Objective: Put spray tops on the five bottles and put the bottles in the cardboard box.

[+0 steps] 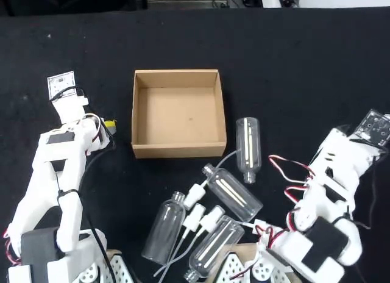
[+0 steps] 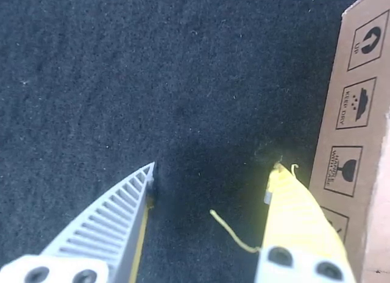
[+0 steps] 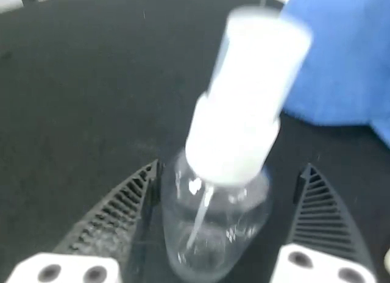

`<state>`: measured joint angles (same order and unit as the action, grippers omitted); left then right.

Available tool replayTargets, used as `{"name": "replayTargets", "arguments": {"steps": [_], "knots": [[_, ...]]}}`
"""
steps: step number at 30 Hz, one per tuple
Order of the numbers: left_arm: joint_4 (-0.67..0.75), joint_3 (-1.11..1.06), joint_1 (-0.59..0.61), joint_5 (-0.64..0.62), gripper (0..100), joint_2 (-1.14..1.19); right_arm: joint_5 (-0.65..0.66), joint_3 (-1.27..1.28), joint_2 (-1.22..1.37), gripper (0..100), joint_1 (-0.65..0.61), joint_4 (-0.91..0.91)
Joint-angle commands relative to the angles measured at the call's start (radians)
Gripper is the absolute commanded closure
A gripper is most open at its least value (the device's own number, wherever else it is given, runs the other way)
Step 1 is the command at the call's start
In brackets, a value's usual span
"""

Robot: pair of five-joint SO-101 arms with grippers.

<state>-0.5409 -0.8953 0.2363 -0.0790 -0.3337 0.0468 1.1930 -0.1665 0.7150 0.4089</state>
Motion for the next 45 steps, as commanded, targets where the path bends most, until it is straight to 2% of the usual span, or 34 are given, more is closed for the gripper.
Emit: {"name": "replayTargets", "arguments": {"steps": [1,41,43,45], "knots": [[0.018,0.016,0.012,0.003,73,-0.034,0.0,-0.056,0.013,69.1,0.017,0.002],[0.018,0.016,0.012,0.003,73,-0.034,0.006,-0.061,-0.058,69.1,0.011,0.015],[0.018,0.016,0.012,0.003,73,-0.034,0.005,-0.059,-0.058,71.4,0.011,0.015],[0.018,0.016,0.012,0.003,73,-0.034,0.006,-0.059,-0.058,78.6,0.015,0.015]]}}
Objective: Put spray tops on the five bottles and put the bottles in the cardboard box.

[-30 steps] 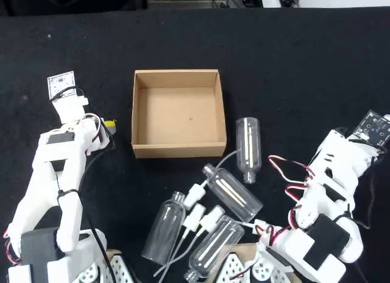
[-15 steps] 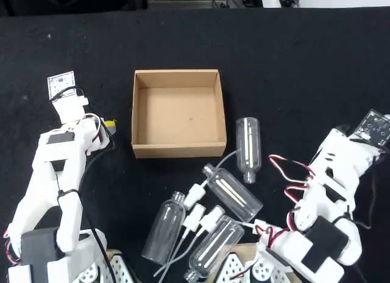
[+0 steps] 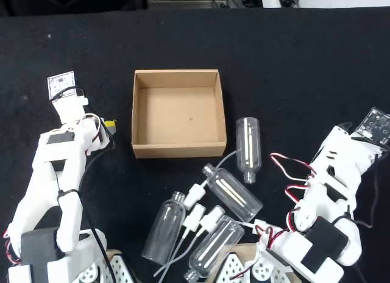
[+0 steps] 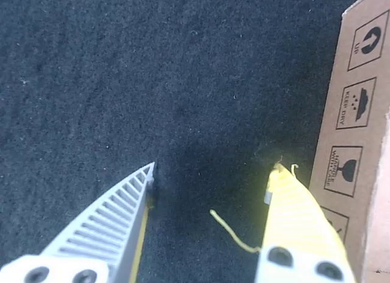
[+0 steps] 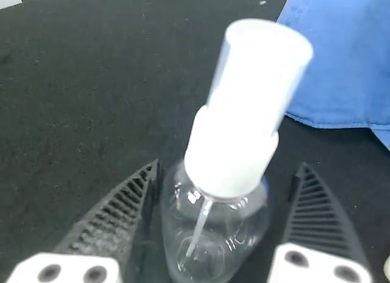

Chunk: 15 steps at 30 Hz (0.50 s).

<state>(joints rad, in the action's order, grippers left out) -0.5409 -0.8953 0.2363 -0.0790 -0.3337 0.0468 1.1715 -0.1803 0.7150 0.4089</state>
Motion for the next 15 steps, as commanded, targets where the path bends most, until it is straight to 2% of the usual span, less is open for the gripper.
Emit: {"name": "replayTargets", "arguments": {"steps": [1,6,15], "knots": [[0.018,0.016,0.012,0.003,73,-0.034,0.005,-0.036,-0.044,82.5,0.02,0.015],[0.018,0.016,0.012,0.003,73,-0.034,0.0,-0.033,-0.044,98.8,0.055,0.015],[0.018,0.016,0.012,0.003,73,-0.034,-0.002,0.004,-0.093,98.8,0.052,0.003]]}}
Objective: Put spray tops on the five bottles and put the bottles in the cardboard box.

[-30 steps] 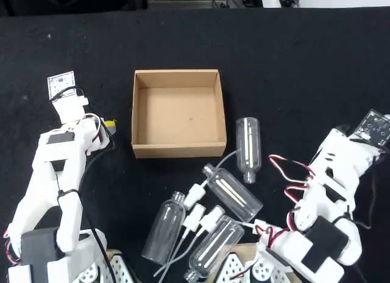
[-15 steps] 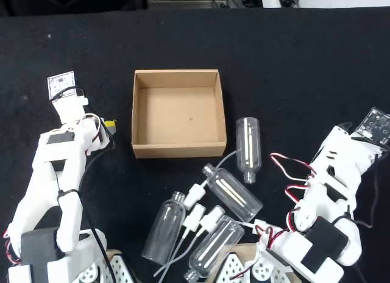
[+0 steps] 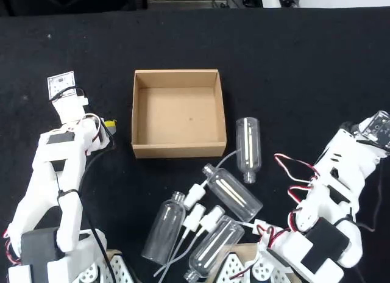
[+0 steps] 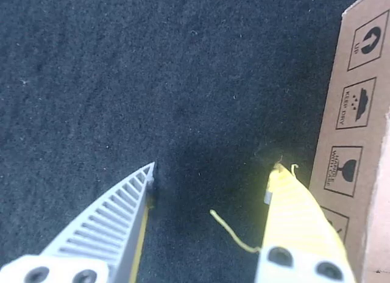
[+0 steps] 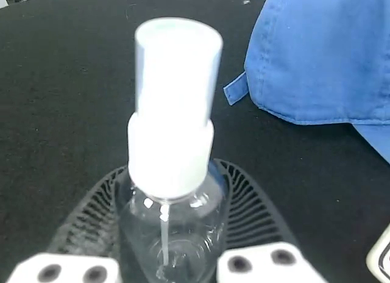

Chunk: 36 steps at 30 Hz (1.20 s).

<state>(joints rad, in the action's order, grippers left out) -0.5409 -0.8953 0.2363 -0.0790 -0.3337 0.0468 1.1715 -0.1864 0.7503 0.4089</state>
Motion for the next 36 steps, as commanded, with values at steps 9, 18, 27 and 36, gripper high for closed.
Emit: {"name": "replayTargets", "arguments": {"steps": [9,18,27,36], "knots": [[0.02,0.016,0.012,0.003,73,-0.034,-0.002,-0.001,-0.611,98.7,-0.207,-0.503],[0.02,0.015,0.012,0.003,73,-0.034,-0.003,-0.035,-0.796,98.8,-0.747,-0.511],[0.02,0.015,0.012,0.003,73,-0.034,-0.141,-0.102,-0.407,98.7,-0.893,-0.094],[0.02,0.015,0.012,0.003,73,-0.034,-0.141,-0.306,-0.028,98.7,-0.916,-0.092]]}}
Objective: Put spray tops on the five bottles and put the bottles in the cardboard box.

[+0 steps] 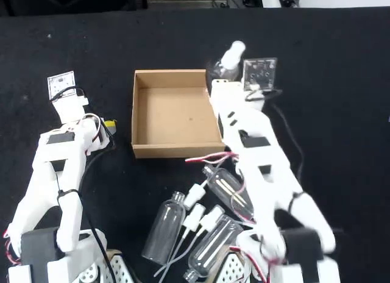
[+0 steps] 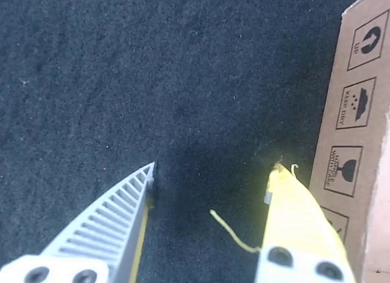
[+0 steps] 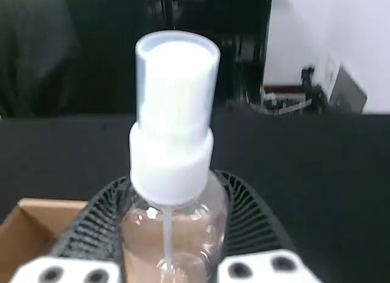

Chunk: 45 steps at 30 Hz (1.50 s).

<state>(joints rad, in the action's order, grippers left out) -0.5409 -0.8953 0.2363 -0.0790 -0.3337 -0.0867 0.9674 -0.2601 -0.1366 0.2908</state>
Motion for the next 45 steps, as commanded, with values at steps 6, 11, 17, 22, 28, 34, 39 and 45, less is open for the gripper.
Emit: {"name": "replayTargets", "arguments": {"steps": [6,11,17,22,28,34,39,45], "knots": [[0.02,0.015,0.012,0.003,73,-0.034,-0.008,-0.189,0.183,98.7,-0.041,0.028],[0.02,0.015,0.012,0.003,73,-0.034,-0.008,-0.274,0.314,98.8,-0.037,0.038],[0.02,0.016,0.012,0.003,73,-0.034,0.0,-0.295,0.447,98.8,-0.032,0.241],[0.02,0.016,0.012,0.003,73,-0.034,0.0,-0.3,0.527,98.8,-0.035,0.29],[0.02,0.018,0.012,0.003,73,-0.034,0.0,-0.34,0.581,98.6,-0.037,0.281],[0.02,0.022,0.01,0.003,73,-0.034,0.133,-0.338,0.581,98.5,-0.058,0.281],[0.02,0.021,0.01,0.003,73,-0.034,0.147,-0.335,0.579,98.5,-0.06,0.281],[0.02,0.019,0.012,0.003,73,-0.034,0.147,-0.335,0.579,98.5,-0.06,0.281]]}}
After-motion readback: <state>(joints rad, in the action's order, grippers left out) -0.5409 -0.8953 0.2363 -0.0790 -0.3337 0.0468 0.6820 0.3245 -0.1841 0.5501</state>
